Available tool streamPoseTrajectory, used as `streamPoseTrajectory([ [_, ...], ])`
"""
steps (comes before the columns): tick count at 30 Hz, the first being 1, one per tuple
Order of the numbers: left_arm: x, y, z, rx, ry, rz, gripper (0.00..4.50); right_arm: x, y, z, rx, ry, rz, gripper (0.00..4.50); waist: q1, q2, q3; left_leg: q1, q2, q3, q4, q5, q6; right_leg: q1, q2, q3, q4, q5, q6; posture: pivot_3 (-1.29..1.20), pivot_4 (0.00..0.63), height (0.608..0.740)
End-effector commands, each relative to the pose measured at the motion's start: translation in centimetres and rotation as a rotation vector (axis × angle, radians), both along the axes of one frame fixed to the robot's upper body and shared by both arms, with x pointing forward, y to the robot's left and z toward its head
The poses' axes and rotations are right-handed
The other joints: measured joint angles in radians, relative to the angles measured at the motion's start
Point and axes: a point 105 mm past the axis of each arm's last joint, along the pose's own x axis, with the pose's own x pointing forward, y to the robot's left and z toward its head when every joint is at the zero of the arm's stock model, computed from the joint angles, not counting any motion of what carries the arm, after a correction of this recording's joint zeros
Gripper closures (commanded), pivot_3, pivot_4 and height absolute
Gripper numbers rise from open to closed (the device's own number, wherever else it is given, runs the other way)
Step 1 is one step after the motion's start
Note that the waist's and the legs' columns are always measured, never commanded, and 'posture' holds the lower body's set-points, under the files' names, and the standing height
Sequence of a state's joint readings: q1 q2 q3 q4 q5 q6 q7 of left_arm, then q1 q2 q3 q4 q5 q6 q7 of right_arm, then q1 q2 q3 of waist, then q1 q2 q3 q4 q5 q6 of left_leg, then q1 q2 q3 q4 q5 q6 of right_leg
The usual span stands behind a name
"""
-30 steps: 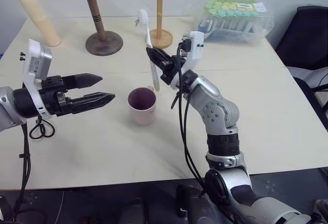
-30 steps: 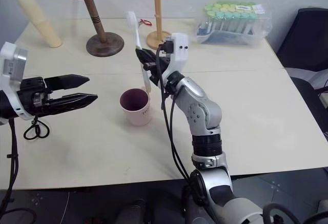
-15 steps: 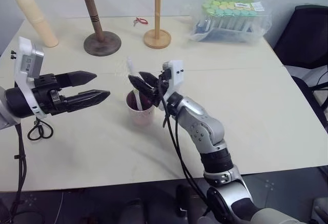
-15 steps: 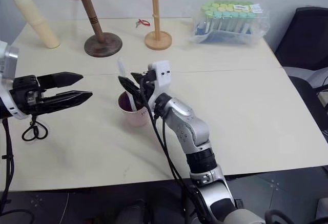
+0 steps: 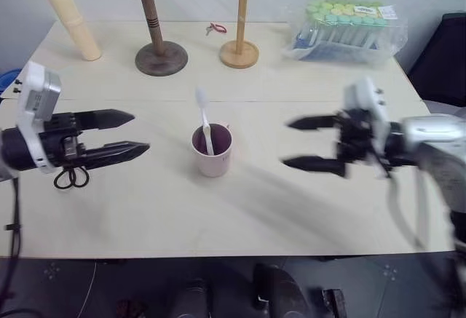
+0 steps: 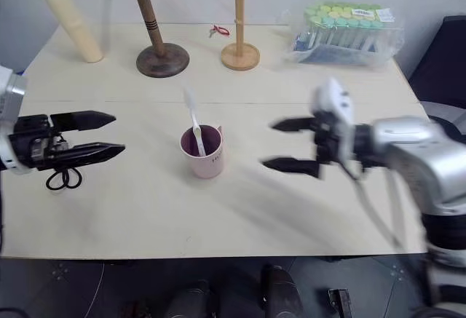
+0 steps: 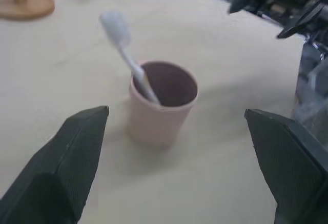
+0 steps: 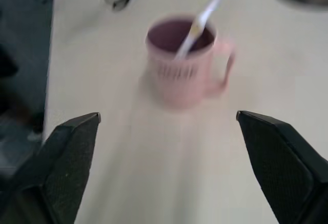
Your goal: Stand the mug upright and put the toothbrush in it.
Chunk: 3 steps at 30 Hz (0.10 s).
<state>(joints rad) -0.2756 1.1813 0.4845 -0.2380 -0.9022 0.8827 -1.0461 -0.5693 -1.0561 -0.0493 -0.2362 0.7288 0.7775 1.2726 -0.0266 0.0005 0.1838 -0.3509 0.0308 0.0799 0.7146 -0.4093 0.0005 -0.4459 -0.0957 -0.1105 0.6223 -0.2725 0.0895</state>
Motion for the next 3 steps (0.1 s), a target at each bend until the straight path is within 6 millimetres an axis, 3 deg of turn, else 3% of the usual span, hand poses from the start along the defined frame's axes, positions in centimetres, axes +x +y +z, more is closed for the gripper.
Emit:
streamPoseTrajectory([
  [1, -0.72, 0.76, 0.84, 0.082, -0.041, -0.051, 0.00, -0.09, -1.65, 1.55, 0.004, -0.046, 0.003, 0.07, -0.005, 0.000, 0.000, 0.001, 0.000, 0.002, 0.000, 0.000, 0.000, 0.000, 0.000, 0.002, 0.001, 0.000, 0.000, 0.00, 0.150, 0.740],
  [3, -0.58, 1.17, 0.82, 0.104, -0.051, -0.054, 0.00, 0.60, -2.12, 2.10, 0.040, -0.069, -0.041, 0.07, -0.004, 0.000, 0.000, 0.005, 0.001, 0.006, 0.000, 0.000, 0.000, 0.000, 0.000, 0.005, 0.004, 0.000, 0.000, 0.00, 0.150, 0.740],
])
